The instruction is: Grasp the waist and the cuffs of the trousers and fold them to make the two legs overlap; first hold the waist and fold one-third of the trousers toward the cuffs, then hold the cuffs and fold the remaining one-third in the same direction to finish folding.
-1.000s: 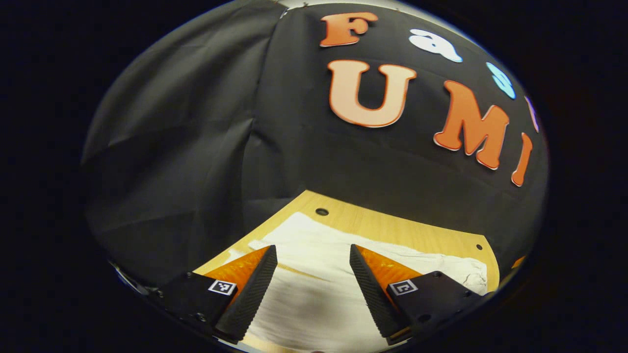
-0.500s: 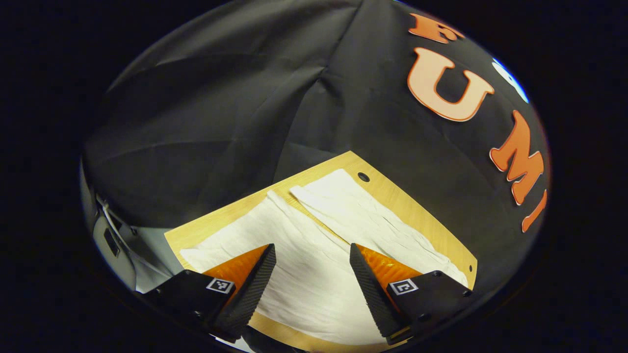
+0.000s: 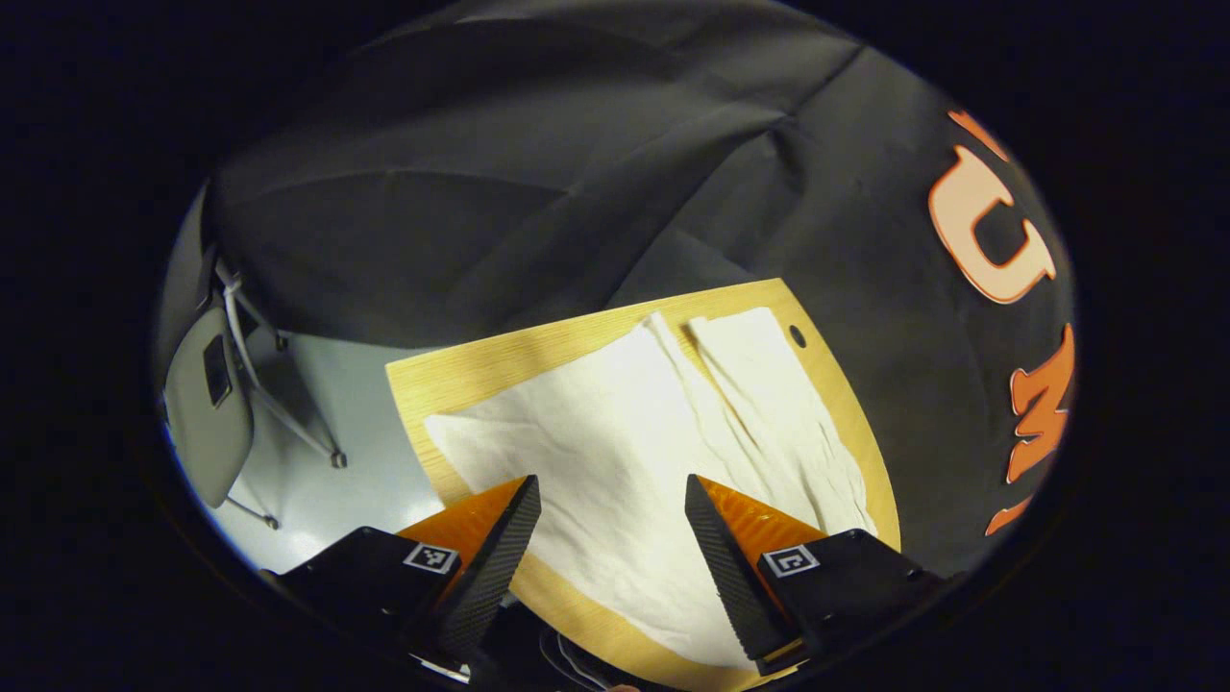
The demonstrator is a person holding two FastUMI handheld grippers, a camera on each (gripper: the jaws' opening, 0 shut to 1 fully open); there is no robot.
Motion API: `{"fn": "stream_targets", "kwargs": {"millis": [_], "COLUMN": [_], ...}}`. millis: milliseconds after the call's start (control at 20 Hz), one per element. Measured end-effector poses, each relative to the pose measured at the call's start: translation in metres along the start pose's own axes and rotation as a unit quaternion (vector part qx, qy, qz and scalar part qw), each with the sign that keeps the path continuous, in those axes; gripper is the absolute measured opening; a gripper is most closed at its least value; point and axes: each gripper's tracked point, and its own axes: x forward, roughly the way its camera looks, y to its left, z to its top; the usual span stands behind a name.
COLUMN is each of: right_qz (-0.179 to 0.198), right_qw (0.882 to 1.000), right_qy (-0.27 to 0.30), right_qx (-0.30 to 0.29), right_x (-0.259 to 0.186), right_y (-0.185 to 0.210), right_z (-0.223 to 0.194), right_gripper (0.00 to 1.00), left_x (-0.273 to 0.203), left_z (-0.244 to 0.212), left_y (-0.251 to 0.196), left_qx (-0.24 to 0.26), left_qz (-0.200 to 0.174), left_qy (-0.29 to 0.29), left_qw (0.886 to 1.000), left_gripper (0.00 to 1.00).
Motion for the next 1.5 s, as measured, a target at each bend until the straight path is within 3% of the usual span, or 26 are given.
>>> {"fn": "stream_targets", "kwargs": {"millis": [250,300,350,550,600,700,800,850,1050,1200,1250,1300,1350,1500], "right_qz": [-0.008,-0.008,-0.009,-0.015,-0.014,-0.011,-0.011,-0.01,-0.011,-0.012,-0.013,-0.014,-0.016,-0.014], "right_qw": [1.0,1.0,1.0,0.999,0.999,0.999,0.999,0.999,0.998,0.998,0.998,0.998,0.998,0.997], "right_qy": [0.022,0.024,0.027,0.029,0.029,0.03,0.03,0.03,0.029,0.033,0.035,0.035,0.035,0.03], "right_qx": [0.001,0.005,0.008,0.016,0.019,0.027,0.034,0.037,0.05,0.059,0.059,0.058,0.057,0.063], "right_x": [0.009,0.012,0.014,0.02,0.021,0.023,0.027,0.029,0.037,0.042,0.044,0.046,0.048,0.054], "right_y": [-0.006,-0.006,-0.008,-0.016,-0.015,-0.017,-0.019,-0.02,-0.025,-0.029,-0.03,-0.031,-0.033,-0.033], "right_z": [-0.012,-0.014,-0.014,-0.017,-0.018,-0.019,-0.02,-0.021,-0.024,-0.027,-0.029,-0.03,-0.031,-0.025], "right_gripper": [0.98,0.98,0.98,0.98,0.98,0.98,0.98,0.98,0.98,0.95,0.95,0.95,0.94,0.88], "left_x": [0.004,0.007,0.007,0.023,0.025,0.03,0.039,0.044,0.061,0.065,0.065,0.066,0.064,0.069], "left_z": [-0.018,-0.017,-0.017,-0.021,-0.015,-0.011,-0.005,-0.002,0.002,0.001,-0.002,-0.001,-0.003,-0.005], "left_y": [0.052,0.058,0.062,0.056,0.054,0.053,0.048,0.045,0.038,0.043,0.046,0.044,0.045,0.042], "left_qx": [-0.072,-0.084,-0.098,-0.146,-0.153,-0.15,-0.154,-0.158,-0.168,-0.168,-0.163,-0.157,-0.15,-0.125], "left_qz": [0.022,0.02,0.018,-0.013,-0.019,-0.023,-0.028,-0.033,-0.047,-0.044,-0.039,-0.043,-0.04,-0.037], "left_qy": [0.031,0.029,0.033,0.039,0.035,0.033,0.028,0.027,0.021,0.02,0.02,0.014,0.014,0.026], "left_qw": [0.997,0.996,0.994,0.988,0.988,0.988,0.987,0.986,0.985,0.985,0.986,0.986,0.988,0.991], "left_gripper": [1.0,0.96,0.99,1.0,0.96,0.99,0.93,0.94,0.71,0.38,0.33,0.14,0.1,0.08]}}
